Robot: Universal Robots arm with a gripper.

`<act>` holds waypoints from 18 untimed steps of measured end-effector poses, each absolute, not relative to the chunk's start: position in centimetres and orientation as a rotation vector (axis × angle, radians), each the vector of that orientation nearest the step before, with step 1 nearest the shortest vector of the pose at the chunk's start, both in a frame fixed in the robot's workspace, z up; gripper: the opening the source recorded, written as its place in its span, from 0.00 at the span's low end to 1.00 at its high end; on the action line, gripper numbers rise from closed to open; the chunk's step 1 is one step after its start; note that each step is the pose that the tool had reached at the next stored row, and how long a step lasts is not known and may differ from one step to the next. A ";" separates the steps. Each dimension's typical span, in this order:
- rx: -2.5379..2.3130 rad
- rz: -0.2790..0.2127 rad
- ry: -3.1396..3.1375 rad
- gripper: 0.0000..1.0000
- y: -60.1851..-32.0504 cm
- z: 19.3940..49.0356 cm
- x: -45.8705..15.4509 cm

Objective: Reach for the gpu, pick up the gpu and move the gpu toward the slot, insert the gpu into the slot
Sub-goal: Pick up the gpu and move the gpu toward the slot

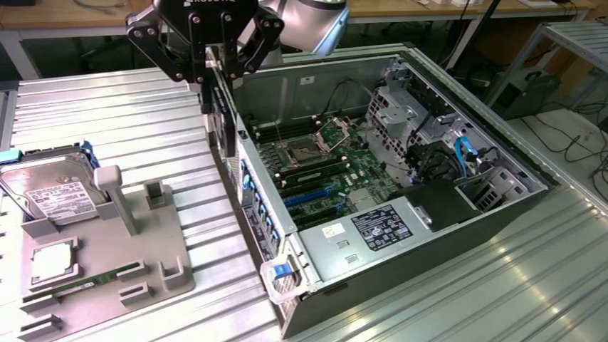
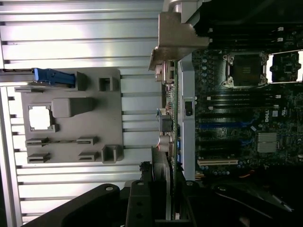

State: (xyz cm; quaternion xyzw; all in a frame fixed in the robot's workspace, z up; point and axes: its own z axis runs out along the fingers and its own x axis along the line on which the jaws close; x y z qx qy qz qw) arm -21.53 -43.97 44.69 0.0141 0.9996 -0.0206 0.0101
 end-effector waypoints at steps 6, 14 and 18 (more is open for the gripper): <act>0.044 -0.064 3.120 0.27 -44.0 44.7 -21.2; 0.044 -0.064 3.120 0.27 -44.0 44.7 -20.9; 0.044 -0.064 3.120 0.27 -44.0 44.7 -20.7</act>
